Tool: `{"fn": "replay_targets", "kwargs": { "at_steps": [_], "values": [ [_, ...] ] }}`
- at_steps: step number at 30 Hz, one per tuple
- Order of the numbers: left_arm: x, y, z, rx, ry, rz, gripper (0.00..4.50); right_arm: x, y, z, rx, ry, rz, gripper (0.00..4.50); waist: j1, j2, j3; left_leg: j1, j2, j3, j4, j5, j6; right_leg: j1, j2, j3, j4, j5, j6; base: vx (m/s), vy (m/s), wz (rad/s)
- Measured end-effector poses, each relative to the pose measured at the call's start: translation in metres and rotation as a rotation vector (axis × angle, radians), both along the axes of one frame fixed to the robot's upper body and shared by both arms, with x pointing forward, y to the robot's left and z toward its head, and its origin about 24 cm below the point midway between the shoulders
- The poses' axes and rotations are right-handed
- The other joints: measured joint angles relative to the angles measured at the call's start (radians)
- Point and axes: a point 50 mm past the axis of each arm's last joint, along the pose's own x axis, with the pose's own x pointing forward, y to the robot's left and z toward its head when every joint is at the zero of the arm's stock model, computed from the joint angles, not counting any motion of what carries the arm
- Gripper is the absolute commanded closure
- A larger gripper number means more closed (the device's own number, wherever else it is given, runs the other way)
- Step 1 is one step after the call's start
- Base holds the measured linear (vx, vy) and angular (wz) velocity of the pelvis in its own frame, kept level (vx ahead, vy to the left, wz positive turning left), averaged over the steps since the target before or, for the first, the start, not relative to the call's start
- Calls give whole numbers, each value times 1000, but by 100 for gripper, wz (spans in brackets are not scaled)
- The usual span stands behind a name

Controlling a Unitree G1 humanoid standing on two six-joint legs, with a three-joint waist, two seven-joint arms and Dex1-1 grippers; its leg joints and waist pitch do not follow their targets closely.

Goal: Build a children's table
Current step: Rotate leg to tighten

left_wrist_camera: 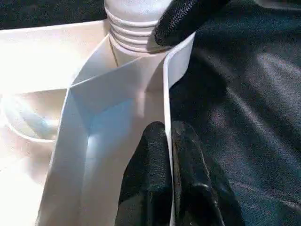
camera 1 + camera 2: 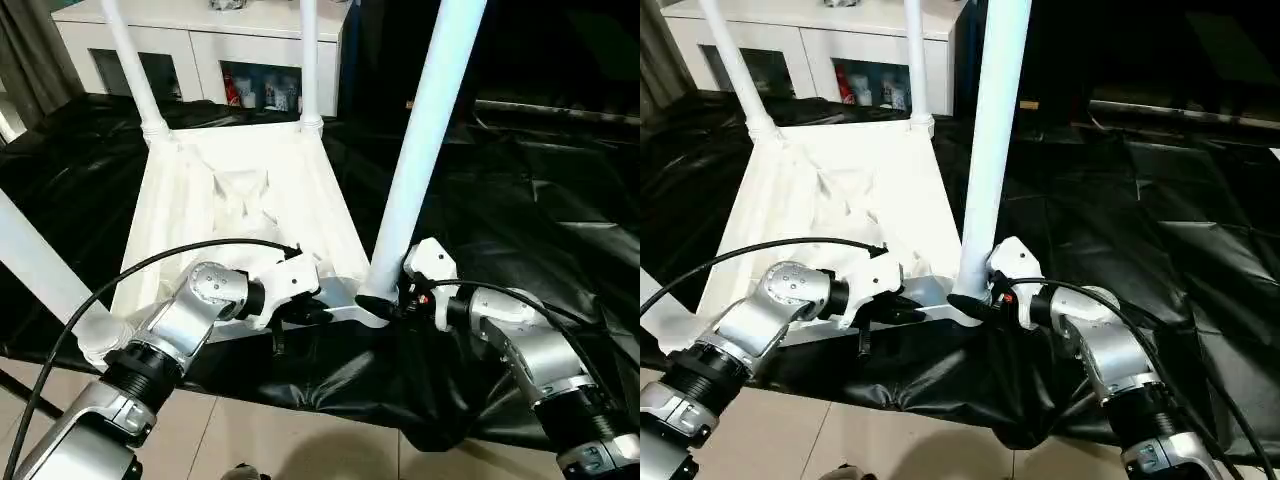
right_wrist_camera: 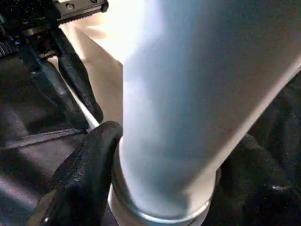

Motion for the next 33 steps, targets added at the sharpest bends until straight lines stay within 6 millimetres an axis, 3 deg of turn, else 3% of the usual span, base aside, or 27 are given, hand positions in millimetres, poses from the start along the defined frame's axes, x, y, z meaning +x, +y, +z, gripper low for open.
{"fn": "replay_targets", "kwargs": {
  "at_steps": [7, 10, 13, 20, 28, 30, 33],
  "values": [
    [4, -2, -1, -6, 10, 48, 450, 3, 1, -3, 16, -2, -52, 176, -2, 0, 0, 2, 0, 0, 0, 0, 0, 1, 0, 0, 0, 0, 0, 0, 0, 0],
    [12, -9, -2, -13, 13, 121, 450, 12, 3, -7, 52, 3, -174, 176, -5, 0, 0, 2, 0, 0, 0, 0, 0, 1, 0, 0, -2, 0, 0, 0, 0, 0],
    [23, -21, -3, -29, 21, 224, 450, 25, 9, -11, 109, 16, -373, 177, -19, 0, 0, 3, -1, -1, 0, 0, 0, 0, 0, -2, -4, 0, 0, 0, 0, 0],
    [43, -59, -3, -31, 30, 460, 450, 55, 32, -12, 109, 20, -805, 178, -41, 4, 1, 1, -1, -5, -3, 0, 0, 5, -1, -9, -31, 0, 0, 0, 0, 0],
    [46, -66, -2, -31, 4, 485, 450, 64, 40, -10, 111, 15, -845, 178, -49, 3, 0, 2, -10, -5, -4, -1, 1, 4, -3, -2, -35, 6, -10, 0, 0, 0],
    [47, -65, -2, -27, -9, 478, 450, 65, 39, -10, 118, 7, -833, 122, -49, 3, 0, 2, -10, -5, -6, -1, 1, 3, -3, -3, -35, 8, -12, 0, 0, 0],
    [48, -59, -1, -20, -21, 460, 450, 66, 32, -8, 145, 0, -802, 103, -46, 2, 1, 1, -10, -5, -11, 0, 1, 1, -3, -4, -34, 9, -12, 0, 0, 0]
  ]
}}
